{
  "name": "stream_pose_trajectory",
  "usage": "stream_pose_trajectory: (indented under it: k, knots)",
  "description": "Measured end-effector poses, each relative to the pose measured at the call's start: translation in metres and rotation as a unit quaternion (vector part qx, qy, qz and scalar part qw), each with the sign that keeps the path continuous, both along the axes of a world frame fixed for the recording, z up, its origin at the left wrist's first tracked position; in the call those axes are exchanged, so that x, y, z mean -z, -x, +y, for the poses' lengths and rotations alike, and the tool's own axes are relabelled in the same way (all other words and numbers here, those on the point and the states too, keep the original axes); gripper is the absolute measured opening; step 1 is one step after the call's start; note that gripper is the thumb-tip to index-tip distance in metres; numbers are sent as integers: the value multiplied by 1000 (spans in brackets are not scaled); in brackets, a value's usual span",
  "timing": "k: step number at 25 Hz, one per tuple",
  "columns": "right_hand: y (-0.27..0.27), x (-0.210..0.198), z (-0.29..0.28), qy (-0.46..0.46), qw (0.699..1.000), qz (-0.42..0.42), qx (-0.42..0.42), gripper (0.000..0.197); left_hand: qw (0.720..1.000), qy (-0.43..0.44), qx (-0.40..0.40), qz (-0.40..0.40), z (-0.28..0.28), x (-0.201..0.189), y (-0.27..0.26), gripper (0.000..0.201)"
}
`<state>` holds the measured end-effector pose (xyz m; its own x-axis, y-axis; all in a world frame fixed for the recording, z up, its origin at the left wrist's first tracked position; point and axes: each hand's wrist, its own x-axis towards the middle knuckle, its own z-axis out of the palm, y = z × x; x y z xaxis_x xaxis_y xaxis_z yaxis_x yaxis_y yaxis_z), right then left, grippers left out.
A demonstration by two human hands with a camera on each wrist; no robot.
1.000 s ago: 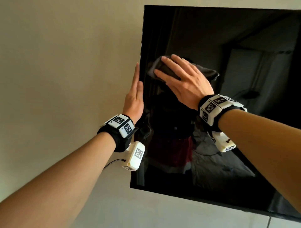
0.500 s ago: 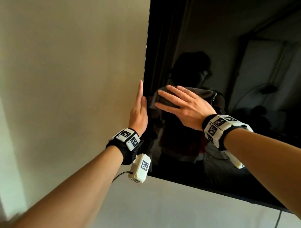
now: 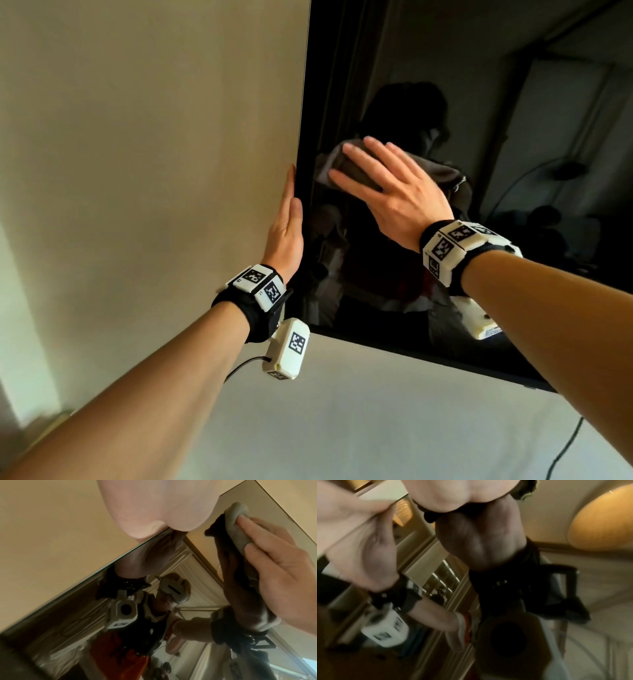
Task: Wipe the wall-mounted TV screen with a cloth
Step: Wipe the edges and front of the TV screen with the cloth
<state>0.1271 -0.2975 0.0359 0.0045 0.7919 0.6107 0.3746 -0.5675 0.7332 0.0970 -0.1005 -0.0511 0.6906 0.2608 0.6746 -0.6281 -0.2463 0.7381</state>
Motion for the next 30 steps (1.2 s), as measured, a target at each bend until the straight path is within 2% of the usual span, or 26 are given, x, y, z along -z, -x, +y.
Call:
stream_pose_trajectory:
  k: [1, 2, 4, 6, 8, 10, 11, 13, 15, 17, 19, 21, 23, 25, 27, 30]
  knots:
    - [0, 11, 1, -41, 999, 4, -5, 64, 1000, -2, -5, -1, 0, 8, 1, 50]
    - [1, 30, 2, -36, 999, 2, -12, 66, 1000, -4, -10, -3, 1, 14, 2, 50]
    - [2, 68, -2, 78, 997, 11, -21, 75, 1000, 4, -7, 16, 0, 24, 5, 50]
    - [0, 72, -11, 175, 984, 3, -18, 80, 999, 15, -15, 30, -2, 30, 7, 50]
    - [-5, 65, -14, 135, 991, -3, -4, 76, 999, 12, -19, 29, -3, 34, 8, 49]
    - [-2, 81, -10, 65, 998, 1, 0, 73, 999, 14, -32, 20, -5, 38, 7, 48]
    - [-2, 99, -9, 74, 997, 4, -10, 73, 999, 19, -40, 24, -6, 40, 7, 49]
    - [-2, 123, -12, 163, 986, 15, -43, 71, 998, 22, -46, 36, -10, 42, 8, 49]
    - [-6, 111, -18, 209, 977, -3, -53, 72, 997, 24, -57, 44, -11, 47, 8, 49]
    - [-6, 98, -18, 143, 990, -1, -21, 74, 998, 25, -53, 35, -11, 53, 10, 50]
    - [-2, 114, -13, 86, 996, 9, -12, 73, 998, 15, -62, 28, -10, 59, 9, 50]
    - [-1, 142, -15, 145, 988, 23, -47, 68, 997, 19, -67, 36, -13, 60, 9, 49]
    - [-5, 138, -23, 213, 975, 18, -61, 65, 996, 31, -75, 46, -16, 63, 11, 49]
    - [-7, 123, -24, 173, 984, 12, -43, 66, 995, 43, -76, 44, -16, 70, 13, 49]
    - [-2, 127, -21, 118, 992, 29, -26, 68, 994, 49, -80, 60, -19, 81, 15, 50]
    - [-4, 141, -30, 189, 980, 38, -57, 66, 983, 104, -115, 99, -32, 95, 23, 49]
